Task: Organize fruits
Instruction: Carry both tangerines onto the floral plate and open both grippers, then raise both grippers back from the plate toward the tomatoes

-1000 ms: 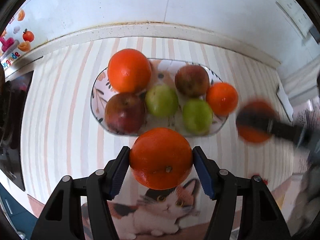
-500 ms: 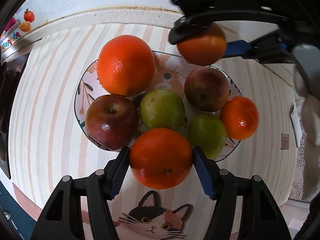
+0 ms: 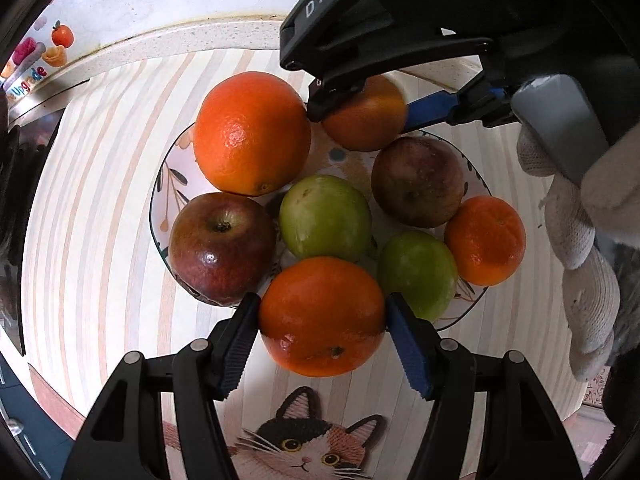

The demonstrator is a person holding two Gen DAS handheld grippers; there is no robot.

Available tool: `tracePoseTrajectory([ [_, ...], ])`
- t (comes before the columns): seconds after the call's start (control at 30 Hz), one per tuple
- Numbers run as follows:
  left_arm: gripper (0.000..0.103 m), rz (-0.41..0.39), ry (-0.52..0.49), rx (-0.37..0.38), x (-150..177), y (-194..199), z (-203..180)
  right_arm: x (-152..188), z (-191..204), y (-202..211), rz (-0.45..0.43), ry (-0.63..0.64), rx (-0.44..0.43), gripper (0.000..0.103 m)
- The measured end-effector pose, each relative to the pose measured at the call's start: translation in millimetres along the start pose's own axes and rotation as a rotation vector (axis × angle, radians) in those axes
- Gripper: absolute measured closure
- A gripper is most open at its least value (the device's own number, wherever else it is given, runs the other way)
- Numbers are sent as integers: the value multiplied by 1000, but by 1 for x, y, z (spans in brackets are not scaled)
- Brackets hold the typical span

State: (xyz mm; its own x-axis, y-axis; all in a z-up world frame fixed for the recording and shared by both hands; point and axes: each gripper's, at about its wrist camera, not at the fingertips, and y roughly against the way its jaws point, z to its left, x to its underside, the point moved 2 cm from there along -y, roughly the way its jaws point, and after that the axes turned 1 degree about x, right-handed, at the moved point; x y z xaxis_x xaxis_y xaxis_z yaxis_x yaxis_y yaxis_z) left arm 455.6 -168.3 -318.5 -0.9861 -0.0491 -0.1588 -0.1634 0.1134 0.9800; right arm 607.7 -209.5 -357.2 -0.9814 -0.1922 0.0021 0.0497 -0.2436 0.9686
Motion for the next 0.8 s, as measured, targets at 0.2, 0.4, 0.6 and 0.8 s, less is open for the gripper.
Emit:
tracePoseTrajectory([
  [0.2, 40, -3, -10, -12, 2, -3, -2, 3, -3, 5, -14, -27, -21, 25],
  [0.4, 32, -18, -25, -26, 2, 0, -7, 7, -9, 14, -46, -60, -51, 18],
  [0.6, 18, -29, -45, -31, -1, 7, -13, 12, -15, 36, -104, -79, -63, 16],
  [0.8, 18, -66, -65, -29, -2, 29, -15, 28, -22, 69, -184, -109, -47, 8],
])
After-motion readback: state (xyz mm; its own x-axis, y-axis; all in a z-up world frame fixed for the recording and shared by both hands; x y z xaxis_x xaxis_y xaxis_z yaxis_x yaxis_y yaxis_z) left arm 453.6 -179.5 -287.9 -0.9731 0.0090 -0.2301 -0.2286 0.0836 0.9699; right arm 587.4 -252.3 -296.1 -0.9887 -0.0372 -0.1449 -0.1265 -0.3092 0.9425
